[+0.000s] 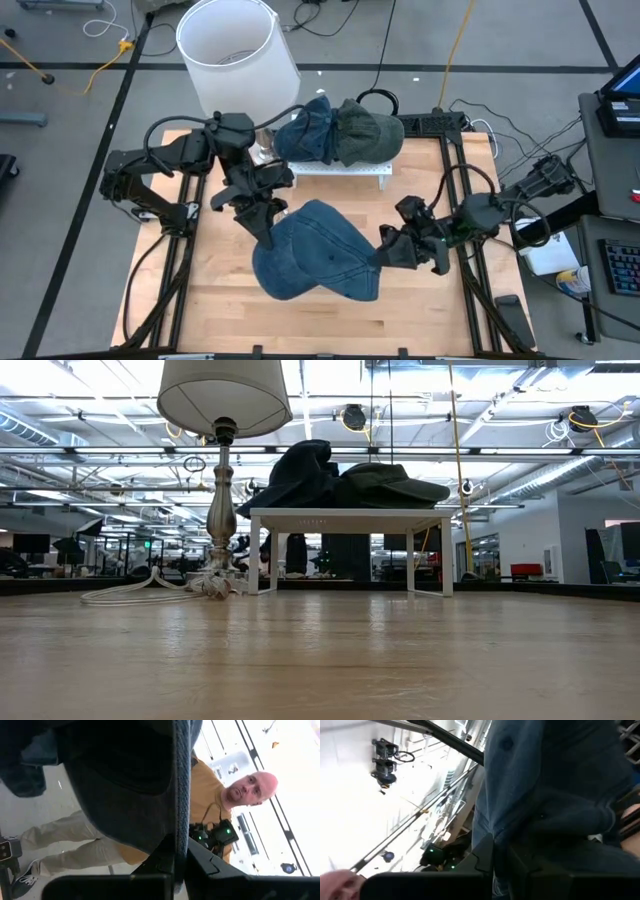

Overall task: Pick & Place hat
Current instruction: Stack the blue cap on the blue caps on the shelf, then return to Home Position

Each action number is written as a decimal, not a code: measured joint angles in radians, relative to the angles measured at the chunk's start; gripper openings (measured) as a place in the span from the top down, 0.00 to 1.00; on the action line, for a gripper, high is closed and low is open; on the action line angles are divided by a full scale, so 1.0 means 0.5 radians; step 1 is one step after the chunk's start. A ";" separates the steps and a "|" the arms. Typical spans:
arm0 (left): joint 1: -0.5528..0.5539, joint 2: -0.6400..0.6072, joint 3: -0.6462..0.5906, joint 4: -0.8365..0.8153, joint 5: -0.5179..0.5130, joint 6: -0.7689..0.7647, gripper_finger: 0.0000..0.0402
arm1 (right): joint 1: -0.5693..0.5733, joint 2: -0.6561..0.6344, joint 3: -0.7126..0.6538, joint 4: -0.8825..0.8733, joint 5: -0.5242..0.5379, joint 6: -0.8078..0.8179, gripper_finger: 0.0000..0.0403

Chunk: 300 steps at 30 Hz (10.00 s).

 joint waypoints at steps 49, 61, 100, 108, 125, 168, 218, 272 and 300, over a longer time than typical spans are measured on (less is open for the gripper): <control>-0.845 -0.703 -1.204 0.515 -2.999 1.238 0.49 | -1.382 -0.086 0.195 -0.191 -0.711 -0.397 1.00; -0.761 -1.215 -1.855 1.067 -3.020 1.379 0.48 | -1.900 0.501 0.809 -0.170 -1.110 -0.390 1.00; -0.324 -1.258 -1.858 1.137 -2.993 1.661 0.48 | -2.121 1.237 0.710 0.862 -1.714 0.629 1.00; -0.325 -1.258 -1.858 1.137 -2.992 1.567 0.48 | -2.163 1.237 0.578 0.861 -1.727 0.731 1.00; -0.328 -1.258 -1.856 1.137 -2.992 1.500 0.48 | -2.386 1.236 0.564 0.660 -2.025 0.259 1.00; -0.328 -1.257 -1.856 1.118 -2.994 1.509 0.48 | -2.453 1.092 0.569 -0.369 -1.654 -2.272 1.00; -0.327 -1.242 -1.856 1.083 -2.857 1.456 0.48 | -2.289 1.058 0.564 -0.267 -1.208 -2.771 0.49; -0.357 -1.562 -2.028 0.862 -2.565 1.621 0.48 | -1.928 0.334 -0.080 -0.990 -1.249 -2.142 0.43; -0.465 -2.770 -3.188 1.058 -2.534 1.613 0.48 | -0.662 -1.160 -2.270 0.851 -0.041 -1.660 0.44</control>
